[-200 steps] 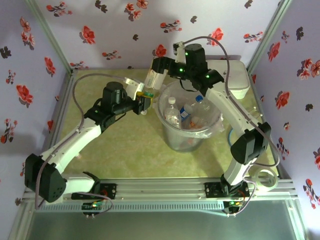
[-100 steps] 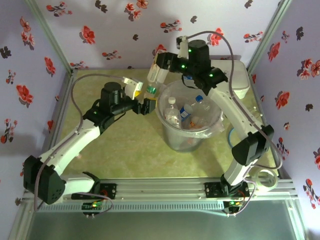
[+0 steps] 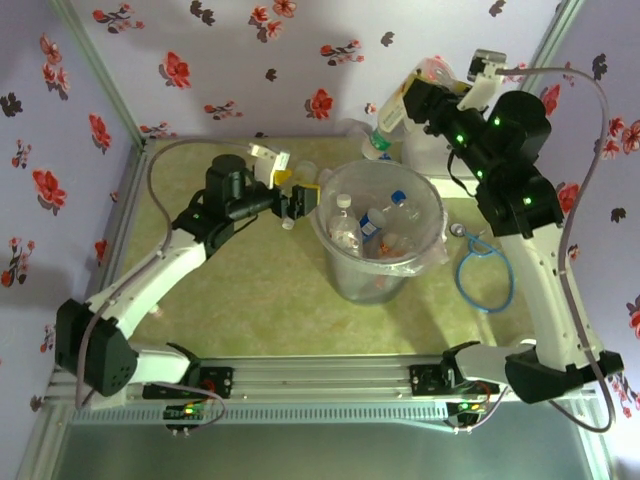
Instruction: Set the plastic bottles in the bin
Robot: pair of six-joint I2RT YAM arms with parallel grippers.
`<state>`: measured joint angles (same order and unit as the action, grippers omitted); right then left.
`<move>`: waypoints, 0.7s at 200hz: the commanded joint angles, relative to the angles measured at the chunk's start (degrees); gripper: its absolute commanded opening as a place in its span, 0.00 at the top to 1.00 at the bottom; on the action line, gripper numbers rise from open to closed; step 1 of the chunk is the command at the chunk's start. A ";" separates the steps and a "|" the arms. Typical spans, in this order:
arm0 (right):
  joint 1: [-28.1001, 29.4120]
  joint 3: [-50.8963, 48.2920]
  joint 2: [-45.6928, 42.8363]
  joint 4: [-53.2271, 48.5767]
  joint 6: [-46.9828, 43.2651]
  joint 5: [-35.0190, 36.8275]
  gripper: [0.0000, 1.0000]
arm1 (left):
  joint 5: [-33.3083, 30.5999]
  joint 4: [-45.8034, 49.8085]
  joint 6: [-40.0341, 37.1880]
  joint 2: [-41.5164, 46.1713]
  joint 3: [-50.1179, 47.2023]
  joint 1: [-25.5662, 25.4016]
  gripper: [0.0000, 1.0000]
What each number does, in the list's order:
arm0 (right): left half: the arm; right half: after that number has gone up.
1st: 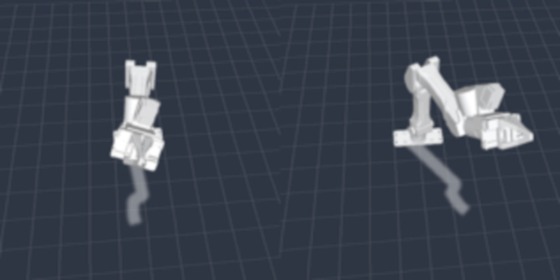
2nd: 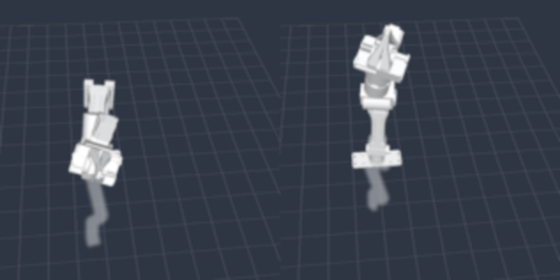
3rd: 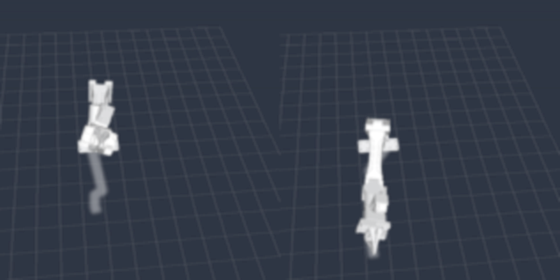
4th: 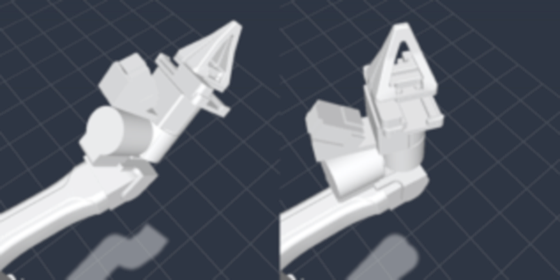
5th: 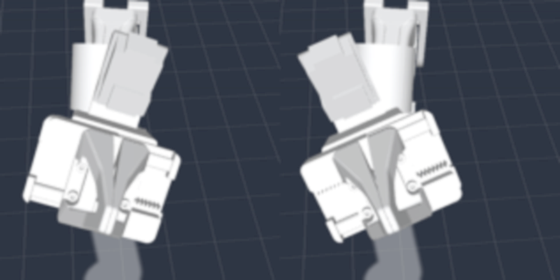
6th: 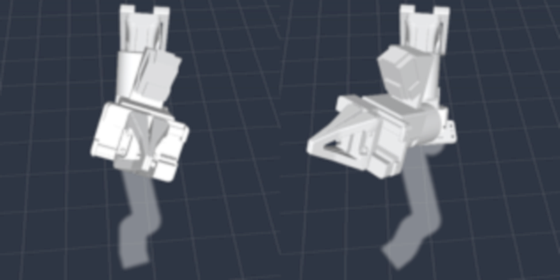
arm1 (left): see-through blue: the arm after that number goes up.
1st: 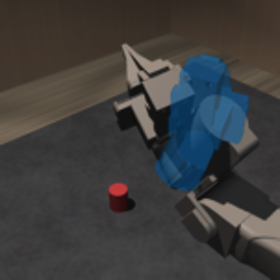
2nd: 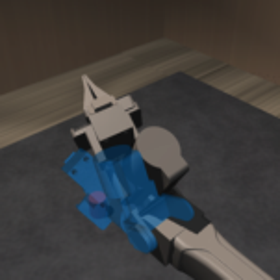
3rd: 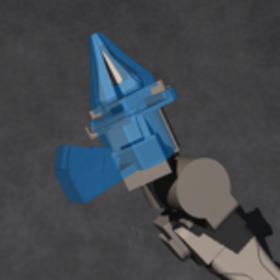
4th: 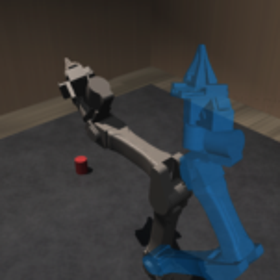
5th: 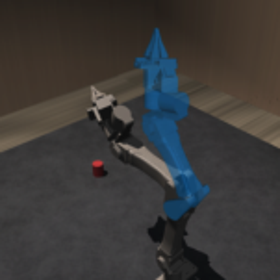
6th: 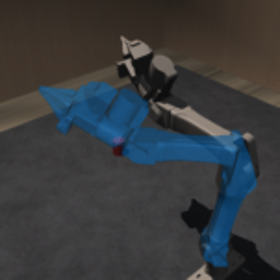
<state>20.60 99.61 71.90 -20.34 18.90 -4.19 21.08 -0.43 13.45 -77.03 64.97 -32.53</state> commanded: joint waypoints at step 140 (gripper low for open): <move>8.47 -31.02 6.98 0.47 7.07 5.95 0.59 | 0.44 0.45 2.46 -6.63 1.67 -1.22 0.00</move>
<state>28.08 70.35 79.59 -22.92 21.71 1.52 21.50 0.01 16.03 -82.56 67.18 -33.50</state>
